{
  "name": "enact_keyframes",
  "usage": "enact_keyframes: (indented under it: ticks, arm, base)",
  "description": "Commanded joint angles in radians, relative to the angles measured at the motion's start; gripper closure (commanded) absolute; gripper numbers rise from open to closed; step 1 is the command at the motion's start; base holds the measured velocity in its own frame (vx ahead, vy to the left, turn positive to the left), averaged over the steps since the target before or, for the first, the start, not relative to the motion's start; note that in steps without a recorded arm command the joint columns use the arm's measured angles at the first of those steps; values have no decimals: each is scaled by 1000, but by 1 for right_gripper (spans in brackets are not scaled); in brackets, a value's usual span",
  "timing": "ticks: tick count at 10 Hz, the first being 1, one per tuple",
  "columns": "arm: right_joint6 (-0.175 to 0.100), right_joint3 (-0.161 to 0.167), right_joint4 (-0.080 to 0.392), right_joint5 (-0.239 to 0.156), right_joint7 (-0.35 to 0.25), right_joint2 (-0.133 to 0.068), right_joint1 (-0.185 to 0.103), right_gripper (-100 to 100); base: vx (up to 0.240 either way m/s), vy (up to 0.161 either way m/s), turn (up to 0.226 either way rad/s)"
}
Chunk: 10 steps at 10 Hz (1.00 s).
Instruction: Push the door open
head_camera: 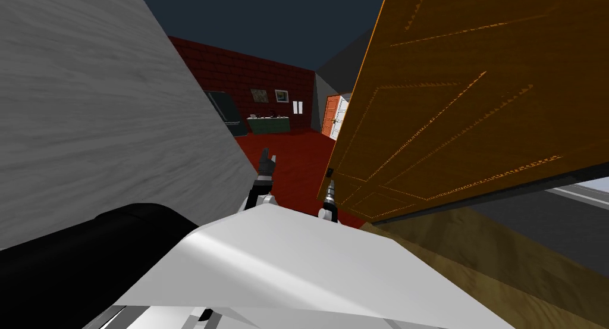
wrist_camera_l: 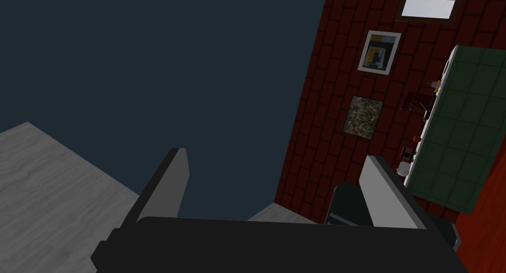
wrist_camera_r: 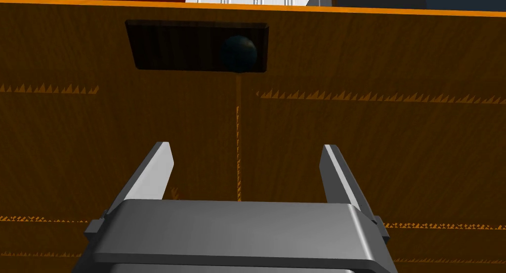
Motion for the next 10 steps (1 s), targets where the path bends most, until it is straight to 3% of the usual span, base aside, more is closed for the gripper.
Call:
enact_keyframes:
  ticks: [1,2,4,5,7,8,9,10]
  arm:
    - [-1,-5,13,2,-9,-26,-8,-100]
    - [1,-9,15,4,-14,-39,-11,-100]
    - [4,-18,19,7,-22,-42,-15,-100]
    - [5,-21,21,8,-25,-37,-17,-100]
    - [7,-28,24,11,-32,-8,-21,-100]
    - [-1,-26,41,11,-35,-16,-24,-100]
    - [-1,-26,41,11,-35,-16,-24,100]
    - [-1,-26,41,11,-35,-16,-24,100]
  base:
    - [203,-54,17]
    - [207,-34,26]
    - [270,-51,18]
    - [234,-16,28]
    - [210,41,1]
    - [69,13,-14]
    - [-13,1,14]
    - [-23,-6,4]
